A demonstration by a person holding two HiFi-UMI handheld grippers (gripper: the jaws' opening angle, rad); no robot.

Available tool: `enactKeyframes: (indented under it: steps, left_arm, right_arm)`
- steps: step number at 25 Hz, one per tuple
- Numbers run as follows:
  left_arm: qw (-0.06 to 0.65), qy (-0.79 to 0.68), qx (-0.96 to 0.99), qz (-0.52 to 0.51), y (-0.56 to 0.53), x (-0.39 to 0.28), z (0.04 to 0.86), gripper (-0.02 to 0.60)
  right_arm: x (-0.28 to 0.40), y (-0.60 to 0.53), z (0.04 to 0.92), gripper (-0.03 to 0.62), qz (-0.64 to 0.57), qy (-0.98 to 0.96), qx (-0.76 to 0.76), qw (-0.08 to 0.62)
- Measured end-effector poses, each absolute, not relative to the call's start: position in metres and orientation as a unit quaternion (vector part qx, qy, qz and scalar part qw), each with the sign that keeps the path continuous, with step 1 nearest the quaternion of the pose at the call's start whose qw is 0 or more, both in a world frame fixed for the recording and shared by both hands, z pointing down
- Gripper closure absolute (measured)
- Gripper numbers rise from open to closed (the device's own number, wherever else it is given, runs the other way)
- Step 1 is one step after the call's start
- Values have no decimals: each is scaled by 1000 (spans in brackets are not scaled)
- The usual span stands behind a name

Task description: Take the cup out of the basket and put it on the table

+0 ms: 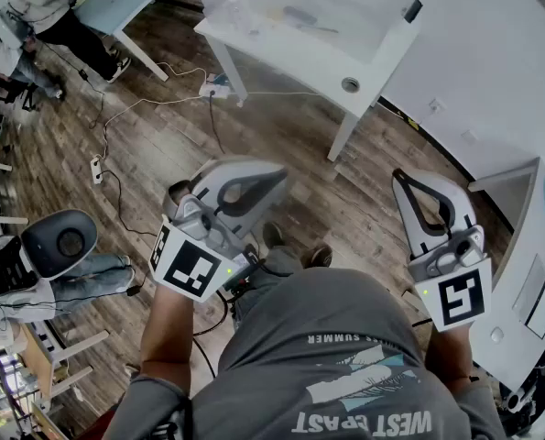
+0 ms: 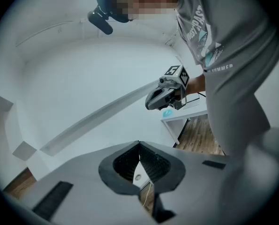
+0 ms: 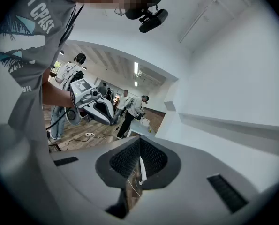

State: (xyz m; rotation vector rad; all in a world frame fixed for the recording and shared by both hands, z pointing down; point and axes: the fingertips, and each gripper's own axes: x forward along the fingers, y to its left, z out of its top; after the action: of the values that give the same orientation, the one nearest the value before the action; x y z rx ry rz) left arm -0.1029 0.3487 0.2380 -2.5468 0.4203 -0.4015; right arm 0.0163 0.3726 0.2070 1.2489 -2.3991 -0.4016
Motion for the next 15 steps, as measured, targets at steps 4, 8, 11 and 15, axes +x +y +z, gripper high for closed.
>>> enactKeyframes:
  steps: [4,8,11,15]
  left_arm:
    - [261,154,-941,-148,350,-106,240,571]
    - [262,152,-941,-152,350,-108,241,571]
    - [261,153,-941,-150,351,-108,241,571]
    - [261,155,-941,-148,354,-110,242,571]
  right_arm:
    - [13,374,209,583,-144,-859,447,205]
    - [12,375,210,583,-142,-859,447,206]
    - [11,375,210,583,-140,-859,448,205]
    - [9,378,212,583,-143,-859,447,205]
